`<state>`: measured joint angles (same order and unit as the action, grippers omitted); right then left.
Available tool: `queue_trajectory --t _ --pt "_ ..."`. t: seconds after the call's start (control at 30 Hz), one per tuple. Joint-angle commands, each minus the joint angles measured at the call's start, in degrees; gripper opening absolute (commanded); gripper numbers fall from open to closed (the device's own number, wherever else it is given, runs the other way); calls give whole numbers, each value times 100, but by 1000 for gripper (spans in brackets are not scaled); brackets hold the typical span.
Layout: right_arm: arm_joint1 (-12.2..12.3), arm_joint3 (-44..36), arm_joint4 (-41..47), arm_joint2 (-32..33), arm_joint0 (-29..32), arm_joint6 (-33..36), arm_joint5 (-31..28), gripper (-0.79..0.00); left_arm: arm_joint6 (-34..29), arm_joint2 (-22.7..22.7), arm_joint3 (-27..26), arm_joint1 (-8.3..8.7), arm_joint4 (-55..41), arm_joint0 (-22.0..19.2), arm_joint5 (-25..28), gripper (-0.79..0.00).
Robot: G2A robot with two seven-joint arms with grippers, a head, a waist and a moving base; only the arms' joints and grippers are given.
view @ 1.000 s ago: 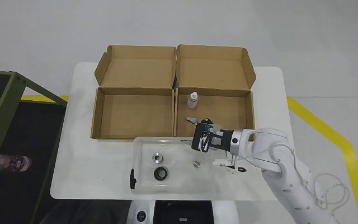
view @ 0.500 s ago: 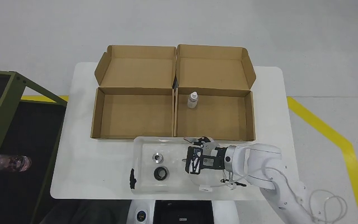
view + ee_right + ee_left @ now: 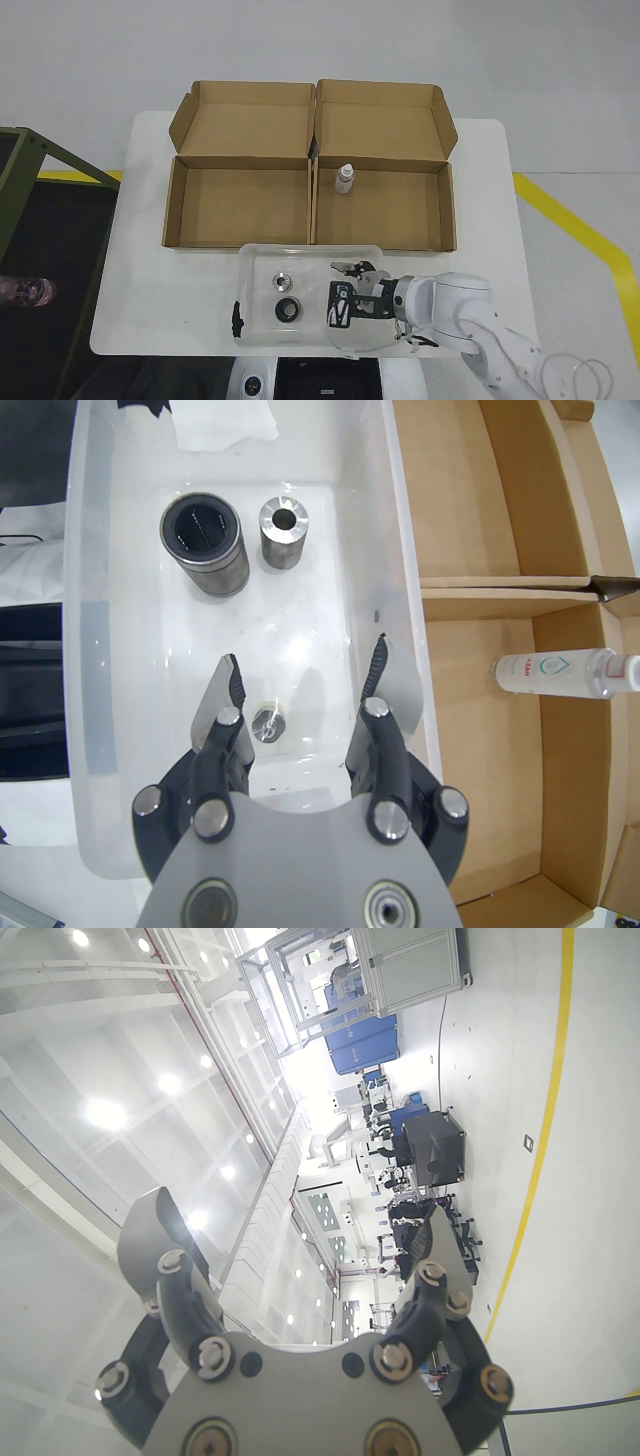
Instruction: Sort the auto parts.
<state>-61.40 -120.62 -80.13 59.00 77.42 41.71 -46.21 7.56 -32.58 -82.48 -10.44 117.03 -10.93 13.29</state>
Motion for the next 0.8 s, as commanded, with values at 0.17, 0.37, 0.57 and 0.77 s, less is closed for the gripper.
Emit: queue_trajectory --t 0.17,0.37,0.57,0.77 --pt "22 104 -77 -83 39 105 -13 -329 0 0 0 0 0 0 0 0" --pt "40 172 -191 -187 23 282 -102 -348 0 0 0 0 0 0 0 0" --pt "36 306 -300 -327 -55 386 -77 -366 0 0 0 0 0 0 0 0" --pt "18 468 -404 -476 -189 446 -39 -394 0 0 0 0 0 0 0 0"
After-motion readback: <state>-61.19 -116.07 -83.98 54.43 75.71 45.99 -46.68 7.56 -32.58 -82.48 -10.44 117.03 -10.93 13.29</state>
